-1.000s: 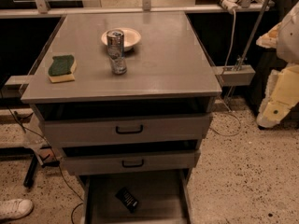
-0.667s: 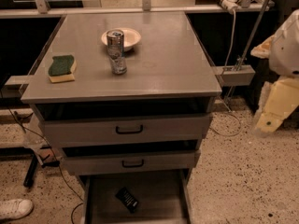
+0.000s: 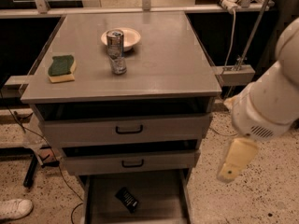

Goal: Pick rxbar chocolate from bottom drawer and place on counter

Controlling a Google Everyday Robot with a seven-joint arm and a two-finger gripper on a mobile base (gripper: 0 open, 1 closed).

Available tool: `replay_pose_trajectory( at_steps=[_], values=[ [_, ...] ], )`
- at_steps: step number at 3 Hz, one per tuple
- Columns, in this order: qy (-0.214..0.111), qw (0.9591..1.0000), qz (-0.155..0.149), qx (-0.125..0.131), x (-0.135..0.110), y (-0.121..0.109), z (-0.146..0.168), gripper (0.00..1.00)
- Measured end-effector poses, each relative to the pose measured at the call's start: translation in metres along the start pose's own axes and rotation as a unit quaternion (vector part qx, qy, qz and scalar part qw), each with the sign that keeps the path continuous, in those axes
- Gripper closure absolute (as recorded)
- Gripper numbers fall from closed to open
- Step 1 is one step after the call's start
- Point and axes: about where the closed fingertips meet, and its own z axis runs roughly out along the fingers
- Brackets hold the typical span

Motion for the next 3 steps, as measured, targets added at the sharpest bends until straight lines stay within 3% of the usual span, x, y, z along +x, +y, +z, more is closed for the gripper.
replay_pose_trajectory(
  at_steps=[1, 2, 3],
  values=[
    [0.011, 0.9998, 0.002, -0.018, 0.010, 0.017, 0.029, 0.00],
    [0.011, 0.9998, 0.002, -0.018, 0.010, 0.018, 0.029, 0.00],
    [-0.018, 0.9987, 0.017, -0.045, -0.007, 0.042, 0.071, 0.00]
  ],
)
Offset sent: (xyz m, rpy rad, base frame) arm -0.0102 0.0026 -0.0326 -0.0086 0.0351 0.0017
